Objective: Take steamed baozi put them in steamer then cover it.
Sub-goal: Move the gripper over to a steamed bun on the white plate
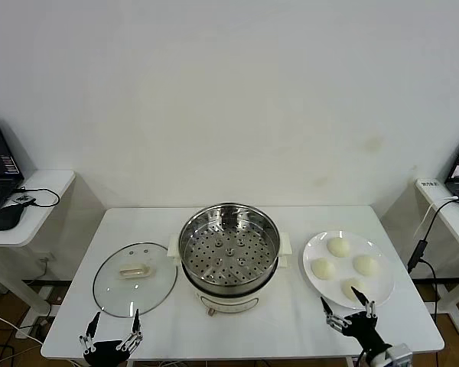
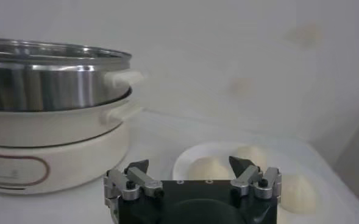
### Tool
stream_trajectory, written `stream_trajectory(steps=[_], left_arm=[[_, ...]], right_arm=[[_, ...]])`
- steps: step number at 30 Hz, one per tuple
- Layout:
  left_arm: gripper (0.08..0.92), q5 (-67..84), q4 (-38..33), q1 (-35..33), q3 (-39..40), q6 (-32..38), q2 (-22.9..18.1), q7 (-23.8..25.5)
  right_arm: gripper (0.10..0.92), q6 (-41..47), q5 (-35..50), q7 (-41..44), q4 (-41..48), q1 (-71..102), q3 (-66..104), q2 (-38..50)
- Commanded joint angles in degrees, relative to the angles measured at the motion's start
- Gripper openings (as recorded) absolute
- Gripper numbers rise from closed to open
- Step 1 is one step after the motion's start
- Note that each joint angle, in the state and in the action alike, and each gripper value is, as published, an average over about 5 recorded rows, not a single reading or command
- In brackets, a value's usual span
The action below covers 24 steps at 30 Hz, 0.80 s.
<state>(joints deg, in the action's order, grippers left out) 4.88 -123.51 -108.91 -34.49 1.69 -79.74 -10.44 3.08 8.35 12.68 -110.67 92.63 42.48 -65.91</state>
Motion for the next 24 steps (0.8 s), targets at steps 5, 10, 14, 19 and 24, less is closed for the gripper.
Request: stream_trajectory(steps=[5,10,14,19,24], left_arm=[[0.823,-1.4,-1.5,1.4,-1.0,-5.9,0.7,0.1],[0.823,-2.5,-2.1,1.6,-1.4,-7.0,1.3,0.8],[0.823,-3.1,-1.8,1.6,-1.6,-6.9,1.0,0.7],[0.823,-3.2,-1.5,1.8,-2.7,-6.0,0.6,0.3],[0.823,-3.0,-1.1,1.9,-3.4,-5.5,0.8,0.1]], right_arm=[[0.823,3.4,-9.9,1.1,4.3,-9.9,1.3,7.8],[0.823,4.7,-18.9,7.3,11.3,-20.7,-0.4,15.3],[0.823,4.4,-24.9,14.9,16.5,-28.3,-3.8,20.4],[0.823,1.1,-33.4,24.3,24.1,-38.0,-11.5,26.0],[0.823,-4.7,-39.2,34.0,32.6,-50.4,-21.5,28.2]])
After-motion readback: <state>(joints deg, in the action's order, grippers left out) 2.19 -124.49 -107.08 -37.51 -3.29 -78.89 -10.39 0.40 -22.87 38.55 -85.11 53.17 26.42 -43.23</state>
